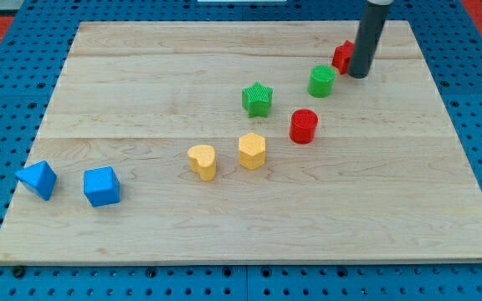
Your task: Push the green circle up and left a bit
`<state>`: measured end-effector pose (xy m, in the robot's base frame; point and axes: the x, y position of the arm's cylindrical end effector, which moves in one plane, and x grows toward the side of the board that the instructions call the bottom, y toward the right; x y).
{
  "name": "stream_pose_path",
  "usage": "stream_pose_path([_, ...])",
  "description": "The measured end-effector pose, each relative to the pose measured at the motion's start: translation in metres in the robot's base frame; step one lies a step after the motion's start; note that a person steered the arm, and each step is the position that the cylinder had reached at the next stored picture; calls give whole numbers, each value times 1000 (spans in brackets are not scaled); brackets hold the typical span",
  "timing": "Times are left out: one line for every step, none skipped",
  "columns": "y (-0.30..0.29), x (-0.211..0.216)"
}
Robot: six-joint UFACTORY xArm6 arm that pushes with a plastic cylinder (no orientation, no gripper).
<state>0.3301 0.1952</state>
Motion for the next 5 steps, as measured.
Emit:
stream_pose_path([3, 24])
stream_pose_path([-41, 23])
stream_pose_path([-44, 14])
stream_pose_path([17, 14])
stream_pose_path([45, 11])
